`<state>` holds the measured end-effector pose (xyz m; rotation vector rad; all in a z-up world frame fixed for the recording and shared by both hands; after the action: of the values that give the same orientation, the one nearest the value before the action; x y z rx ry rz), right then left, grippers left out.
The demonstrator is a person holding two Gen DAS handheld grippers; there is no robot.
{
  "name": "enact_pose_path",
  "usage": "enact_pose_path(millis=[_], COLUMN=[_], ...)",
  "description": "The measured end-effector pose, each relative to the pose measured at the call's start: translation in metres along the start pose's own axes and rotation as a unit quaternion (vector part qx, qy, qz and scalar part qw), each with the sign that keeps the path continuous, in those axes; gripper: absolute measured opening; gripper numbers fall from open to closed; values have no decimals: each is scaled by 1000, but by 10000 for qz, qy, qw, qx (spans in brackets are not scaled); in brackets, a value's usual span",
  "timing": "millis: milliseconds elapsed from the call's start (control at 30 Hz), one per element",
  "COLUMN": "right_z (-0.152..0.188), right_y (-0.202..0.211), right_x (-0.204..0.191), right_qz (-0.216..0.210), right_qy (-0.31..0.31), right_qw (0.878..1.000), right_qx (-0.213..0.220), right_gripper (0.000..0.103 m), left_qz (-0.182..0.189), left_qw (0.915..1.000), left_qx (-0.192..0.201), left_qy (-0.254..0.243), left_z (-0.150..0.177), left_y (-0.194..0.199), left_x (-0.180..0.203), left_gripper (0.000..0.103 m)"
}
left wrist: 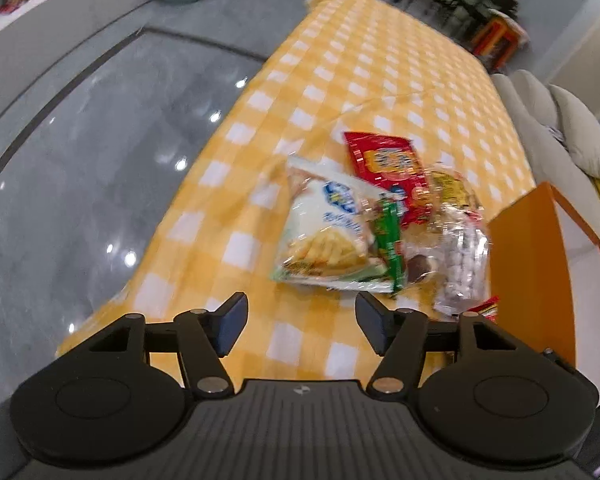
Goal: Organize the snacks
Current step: 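Move the right tool to the red Mimi bag and grasp it, then grasp the white potato-chip bag with the left tool while the right tool lifts the Mimi bag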
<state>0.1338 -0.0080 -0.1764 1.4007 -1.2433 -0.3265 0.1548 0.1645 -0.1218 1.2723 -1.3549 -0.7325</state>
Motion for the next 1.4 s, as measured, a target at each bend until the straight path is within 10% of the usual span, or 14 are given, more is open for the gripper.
enact_pose_path(millis=[300,467,967,1100,1400], right_z=[8,18,21,22,23], right_y=[21,20,13,13,17], right_x=[10,11,7,7,9], right_qz=[-1282,-1704,-1751,-1737,-1731], right_qy=[-571,-774,-814,-820,-894], right_qw=[9899,9822,9811,9812,9806], right_qx=[199,153,152,164,208], right_gripper=[37,37,42,42,39], left_qz=[17,-561,-864,-604,-781], left_qw=[9980,9969,9936,9961,9937], left_qx=[515,313,43,99,83], left_qy=[-357,-450,-730,-642,-799], left_z=[-27,-48,-49,-46,-41], left_y=[-10,-38,-93,-90,-72], left_x=[21,28,40,37,40], left_gripper=[79,79,94,65,48])
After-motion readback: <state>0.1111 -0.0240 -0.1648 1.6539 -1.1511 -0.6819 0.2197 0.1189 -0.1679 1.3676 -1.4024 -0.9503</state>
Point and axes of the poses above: each gripper's, at about its wrist camera, not at the fingertips, and y roughly against the way its jaws point, x to its right, z to its underside, the point moved 4 cm from there along -y, roughly the way its jaws point, and after that the axes turned 14 degrees about -x, right-handed, at the moved point
